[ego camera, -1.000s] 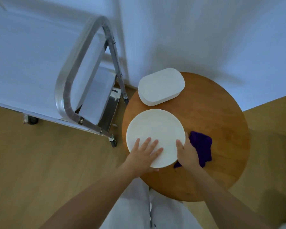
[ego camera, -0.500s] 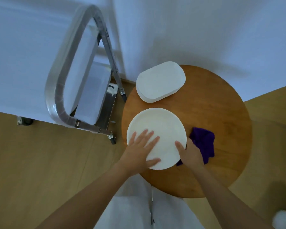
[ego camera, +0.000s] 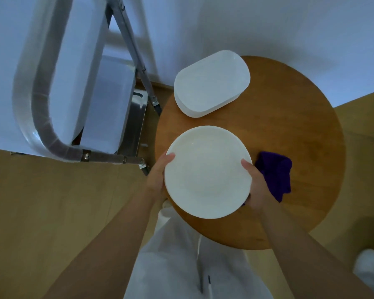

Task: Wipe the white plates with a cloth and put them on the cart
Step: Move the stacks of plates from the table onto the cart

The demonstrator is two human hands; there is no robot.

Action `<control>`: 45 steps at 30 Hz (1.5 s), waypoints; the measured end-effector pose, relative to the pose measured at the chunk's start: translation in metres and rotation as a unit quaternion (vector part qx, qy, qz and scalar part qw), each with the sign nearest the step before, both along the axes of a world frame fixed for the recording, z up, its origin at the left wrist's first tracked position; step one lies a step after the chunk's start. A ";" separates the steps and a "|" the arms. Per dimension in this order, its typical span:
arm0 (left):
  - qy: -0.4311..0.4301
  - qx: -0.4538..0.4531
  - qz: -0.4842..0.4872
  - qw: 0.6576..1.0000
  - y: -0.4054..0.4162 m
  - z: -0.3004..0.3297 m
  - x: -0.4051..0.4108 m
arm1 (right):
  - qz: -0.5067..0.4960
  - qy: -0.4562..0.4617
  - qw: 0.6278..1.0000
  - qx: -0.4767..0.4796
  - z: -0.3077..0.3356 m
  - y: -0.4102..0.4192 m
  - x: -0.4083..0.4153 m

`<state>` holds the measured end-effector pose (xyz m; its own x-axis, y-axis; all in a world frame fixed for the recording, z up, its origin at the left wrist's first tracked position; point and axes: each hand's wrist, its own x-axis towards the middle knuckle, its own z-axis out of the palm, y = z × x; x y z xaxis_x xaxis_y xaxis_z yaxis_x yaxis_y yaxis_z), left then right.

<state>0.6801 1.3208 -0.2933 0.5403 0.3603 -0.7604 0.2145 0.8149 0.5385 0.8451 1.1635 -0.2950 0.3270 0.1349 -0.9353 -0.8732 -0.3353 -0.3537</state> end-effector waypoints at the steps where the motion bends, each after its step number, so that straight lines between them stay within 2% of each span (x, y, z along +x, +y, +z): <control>1: -0.003 -0.011 0.015 1.000 -0.002 -0.001 0.001 | -0.019 0.007 1.000 0.007 -0.001 0.000 -0.001; 9: -0.008 -0.026 0.049 0.998 -0.009 0.000 0.000 | -0.020 0.033 0.994 0.103 0.009 -0.006 -0.009; 15: -0.040 -0.014 0.053 0.998 -0.019 0.019 -0.024 | -0.032 0.019 0.990 0.134 0.030 -0.019 -0.032; 25: -0.079 0.025 0.125 0.989 -0.062 0.090 -0.097 | 0.051 -0.048 0.976 0.206 0.097 -0.036 -0.083; 33: -0.057 0.084 0.219 0.971 -0.097 0.139 -0.175 | 0.151 -0.052 0.958 0.237 0.148 -0.042 -0.145; 38: -0.020 0.122 0.274 0.954 -0.091 0.169 -0.233 | 0.217 -0.054 0.945 0.240 0.175 -0.012 -0.187; 42: -0.011 0.122 0.325 0.938 -0.062 0.179 -0.279 | 0.279 -0.080 0.933 0.212 0.185 0.042 -0.228; 45: -0.004 0.140 0.348 0.927 -0.024 0.182 -0.316 | 0.299 -0.079 0.921 0.238 0.186 0.091 -0.262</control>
